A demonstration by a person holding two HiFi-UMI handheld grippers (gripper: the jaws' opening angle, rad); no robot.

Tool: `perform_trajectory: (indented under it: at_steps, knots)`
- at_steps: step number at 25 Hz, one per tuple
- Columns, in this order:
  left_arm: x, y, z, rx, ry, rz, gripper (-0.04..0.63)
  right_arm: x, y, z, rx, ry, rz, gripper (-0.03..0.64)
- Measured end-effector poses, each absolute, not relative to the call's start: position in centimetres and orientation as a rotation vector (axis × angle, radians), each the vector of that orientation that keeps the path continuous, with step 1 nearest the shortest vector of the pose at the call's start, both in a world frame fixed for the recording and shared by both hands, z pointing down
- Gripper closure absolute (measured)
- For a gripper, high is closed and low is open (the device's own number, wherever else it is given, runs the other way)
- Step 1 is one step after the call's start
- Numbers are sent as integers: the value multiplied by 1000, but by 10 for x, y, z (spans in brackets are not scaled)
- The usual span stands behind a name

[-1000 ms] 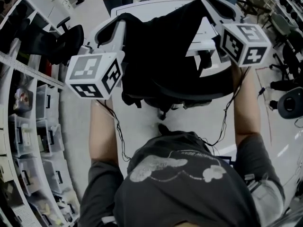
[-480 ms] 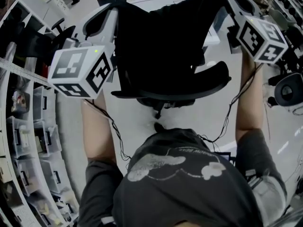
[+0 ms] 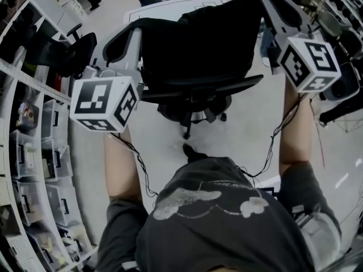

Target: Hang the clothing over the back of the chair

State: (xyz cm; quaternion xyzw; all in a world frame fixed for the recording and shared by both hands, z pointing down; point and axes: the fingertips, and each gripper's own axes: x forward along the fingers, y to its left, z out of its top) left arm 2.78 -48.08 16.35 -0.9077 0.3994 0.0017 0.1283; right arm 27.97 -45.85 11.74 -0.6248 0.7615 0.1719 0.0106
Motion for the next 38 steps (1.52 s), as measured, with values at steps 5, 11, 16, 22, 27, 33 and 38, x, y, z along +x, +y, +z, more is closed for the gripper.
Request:
perform_trajectory:
  at_steps: [5, 11, 16, 22, 27, 33, 38]
  knots:
    - [16, -404, 150, -2581, 1196, 113, 586, 264, -383, 117, -1853, 2378, 582, 560]
    - [-8, -352, 142, -2549, 1323, 210, 586, 268, -322, 121, -1798, 2359, 517, 560]
    - [-17, -330, 145, -2519, 1414, 204, 586, 276, -303, 128, -1734, 2400, 486, 560]
    - [-29, -309, 143, -2483, 1483, 242, 586, 276, -289, 126, -1695, 2438, 498, 560]
    - [-48, -272, 127, -2446, 1459, 317, 586, 265, -243, 106, -1698, 2395, 591, 560]
    - [-62, -220, 124, -2468, 1380, 381, 586, 252, -181, 101, -1748, 2314, 641, 560]
    - [-81, -178, 138, -2459, 1370, 417, 586, 249, -142, 131, -1772, 2280, 636, 560]
